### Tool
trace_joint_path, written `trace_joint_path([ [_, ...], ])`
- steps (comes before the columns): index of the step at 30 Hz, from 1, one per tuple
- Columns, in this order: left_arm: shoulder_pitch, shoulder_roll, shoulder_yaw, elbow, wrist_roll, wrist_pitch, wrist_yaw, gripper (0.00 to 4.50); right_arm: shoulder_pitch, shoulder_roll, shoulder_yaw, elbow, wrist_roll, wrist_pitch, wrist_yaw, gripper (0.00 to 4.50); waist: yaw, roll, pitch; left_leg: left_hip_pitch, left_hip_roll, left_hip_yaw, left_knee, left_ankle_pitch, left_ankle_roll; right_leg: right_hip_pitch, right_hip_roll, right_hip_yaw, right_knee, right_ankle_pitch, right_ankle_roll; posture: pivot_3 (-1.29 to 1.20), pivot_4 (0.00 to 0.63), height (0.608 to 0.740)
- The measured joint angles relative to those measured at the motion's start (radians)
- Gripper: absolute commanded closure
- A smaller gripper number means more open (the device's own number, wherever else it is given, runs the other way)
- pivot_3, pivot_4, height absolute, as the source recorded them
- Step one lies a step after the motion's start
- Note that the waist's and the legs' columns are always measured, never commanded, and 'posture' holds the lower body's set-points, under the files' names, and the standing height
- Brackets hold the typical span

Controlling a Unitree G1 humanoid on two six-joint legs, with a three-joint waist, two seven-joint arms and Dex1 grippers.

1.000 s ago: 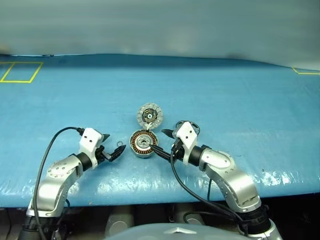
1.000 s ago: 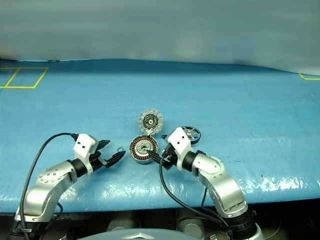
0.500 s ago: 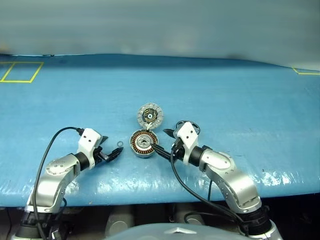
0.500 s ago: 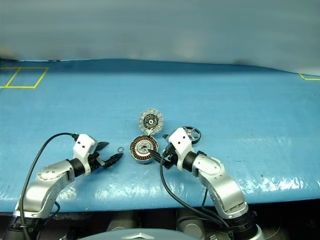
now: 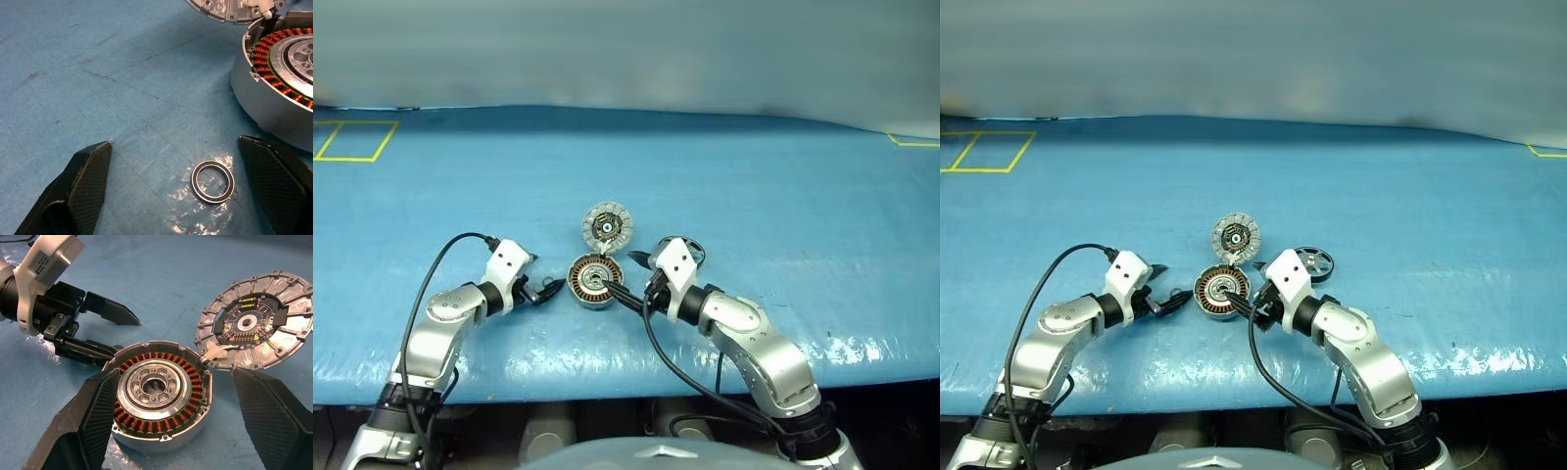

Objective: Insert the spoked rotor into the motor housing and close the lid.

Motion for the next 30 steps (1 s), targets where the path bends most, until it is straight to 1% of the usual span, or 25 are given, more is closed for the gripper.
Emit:
trace_joint_path([
  [3,0.031,0.014,0.002,-0.017,0.008,-0.007,-0.001,0.61,0.001,-0.002,-0.001,0.000,0.000,0.000,-0.003,0.60,-0.001,0.000,0.000,0.001,0.001,0.000,0.000,0.000,0.000,0.000,0.000,0.000,0.000,0.000,0.000,0.00,0.150,0.740],
  [5,0.053,0.022,0.006,-0.031,0.008,-0.007,-0.004,1.21,0.002,-0.002,-0.001,0.000,0.001,0.000,-0.004,0.60,-0.001,0.001,-0.001,0.001,0.001,0.000,0.000,0.000,0.000,0.000,-0.001,0.000,0.000,0.000,0.000,0.00,0.150,0.740],
  [6,0.065,0.029,0.007,-0.041,0.009,-0.007,-0.005,1.61,0.002,-0.002,-0.001,0.000,0.002,0.000,-0.004,0.60,-0.001,0.001,-0.001,0.002,0.001,0.000,0.000,0.000,0.000,0.001,0.000,0.000,0.000,0.000,0.000,0.00,0.150,0.740],
  [8,0.078,0.034,0.010,-0.050,0.009,-0.007,-0.006,2.23,0.002,-0.003,-0.002,0.000,0.003,0.000,-0.004,0.60,-0.001,0.001,-0.001,0.003,0.001,0.000,0.000,0.000,0.000,0.002,-0.001,0.000,0.000,-0.001,0.001,0.00,0.150,0.740],
  [11,0.091,0.033,0.013,-0.057,0.009,-0.007,0.002,3.29,0.001,-0.005,-0.004,0.000,0.003,0.000,-0.004,0.60,-0.001,0.001,-0.001,0.005,0.001,0.000,0.000,0.000,0.000,0.003,-0.001,0.001,0.000,-0.002,-0.001,0.00,0.150,0.740],
  [12,0.091,0.032,0.015,-0.057,0.010,-0.007,0.004,3.59,0.000,-0.006,-0.004,0.000,0.003,0.000,-0.003,0.60,-0.001,0.001,-0.001,0.005,0.001,0.000,0.000,0.000,0.000,0.004,-0.001,0.001,0.001,-0.003,-0.003,0.00,0.150,0.740],
  [13,0.092,0.031,0.016,-0.057,0.010,-0.007,0.005,3.77,-0.002,-0.007,-0.004,0.000,0.003,0.000,-0.003,0.60,-0.001,0.001,-0.001,0.006,0.001,0.001,0.000,0.000,0.000,0.004,-0.001,0.001,0.001,-0.003,-0.004,0.00,0.150,0.740],
  [21,0.123,0.030,0.038,-0.077,0.001,-0.007,0.013,3.77,-0.008,-0.015,-0.004,0.000,0.003,0.001,-0.003,0.60,-0.007,0.001,-0.001,0.007,0.001,0.002,-0.001,0.000,0.000,0.004,-0.001,0.003,0.001,-0.003,-0.004,0.00,0.150,0.740],
  [28,0.209,0.038,0.161,-0.144,-0.097,0.046,-0.006,3.77,-0.005,-0.023,-0.003,0.000,0.003,0.002,-0.003,0.60,-0.006,0.000,0.000,0.006,0.002,0.001,-0.003,0.000,0.000,0.002,-0.001,0.001,0.001,-0.003,-0.003,0.00,0.150,0.740],
  [30,0.221,0.051,0.197,-0.170,-0.128,0.068,-0.021,3.02,-0.007,-0.023,-0.001,0.000,0.003,0.002,-0.002,0.60,-0.003,0.000,0.000,0.005,0.002,0.001,-0.003,0.000,0.000,0.002,-0.001,0.001,0.001,-0.003,-0.004,0.00,0.150,0.740],
])
